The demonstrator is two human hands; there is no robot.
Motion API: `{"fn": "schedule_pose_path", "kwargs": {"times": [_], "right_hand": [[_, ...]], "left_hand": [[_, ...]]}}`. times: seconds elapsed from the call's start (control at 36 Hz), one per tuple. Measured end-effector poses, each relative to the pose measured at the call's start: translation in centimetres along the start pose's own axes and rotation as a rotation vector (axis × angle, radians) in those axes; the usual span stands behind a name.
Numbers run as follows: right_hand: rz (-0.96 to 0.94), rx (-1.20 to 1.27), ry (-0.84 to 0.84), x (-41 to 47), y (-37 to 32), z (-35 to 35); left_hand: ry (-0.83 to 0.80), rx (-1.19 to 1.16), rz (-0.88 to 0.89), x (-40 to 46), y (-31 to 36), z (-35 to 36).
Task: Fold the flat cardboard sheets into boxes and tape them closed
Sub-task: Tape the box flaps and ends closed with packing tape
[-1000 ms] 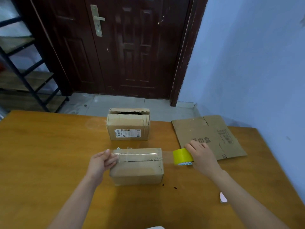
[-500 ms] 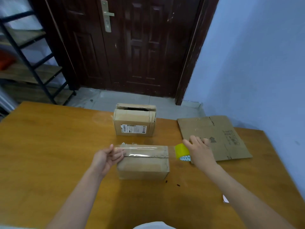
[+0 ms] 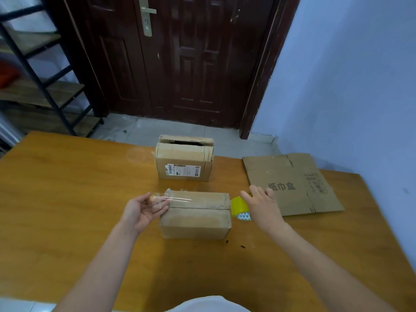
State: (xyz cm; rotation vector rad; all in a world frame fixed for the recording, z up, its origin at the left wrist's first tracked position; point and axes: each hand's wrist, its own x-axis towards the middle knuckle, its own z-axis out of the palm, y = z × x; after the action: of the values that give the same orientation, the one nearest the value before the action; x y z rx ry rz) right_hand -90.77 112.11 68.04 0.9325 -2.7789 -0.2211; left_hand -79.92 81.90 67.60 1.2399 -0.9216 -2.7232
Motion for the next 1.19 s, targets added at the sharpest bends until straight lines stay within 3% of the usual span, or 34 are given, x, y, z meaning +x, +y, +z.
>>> {"fn": "schedule_pose_path", "kwargs": {"times": [0.44,0.5,0.67,0.92,1.19], "right_hand": [[0.056,0.003,-0.076,-0.1,-0.6,1.6],[0.056,-0.007,-0.064,-0.1,-0.6,1.7],[0.043,0.016,-0.044,-0.2,-0.6,1.8],[0.052,-0.024,-0.072,0.0,-0.7,1.8],[0.056,0.001,-0.042,-0.2,-0.8,2.1]], "left_hand": [[-0.020,0.012,-0.003,-0.6,0.1,0.1],[-0.017,0.112,0.023,-1.1,0.4,0.2],[0.119,0.712,0.207,-1.8,1.7,-1.0],[0.187,0.946,0.333,0.1,1.1,-2.1],[0.145,0.962,0.136,1.9,0.5,-3.3]]}}
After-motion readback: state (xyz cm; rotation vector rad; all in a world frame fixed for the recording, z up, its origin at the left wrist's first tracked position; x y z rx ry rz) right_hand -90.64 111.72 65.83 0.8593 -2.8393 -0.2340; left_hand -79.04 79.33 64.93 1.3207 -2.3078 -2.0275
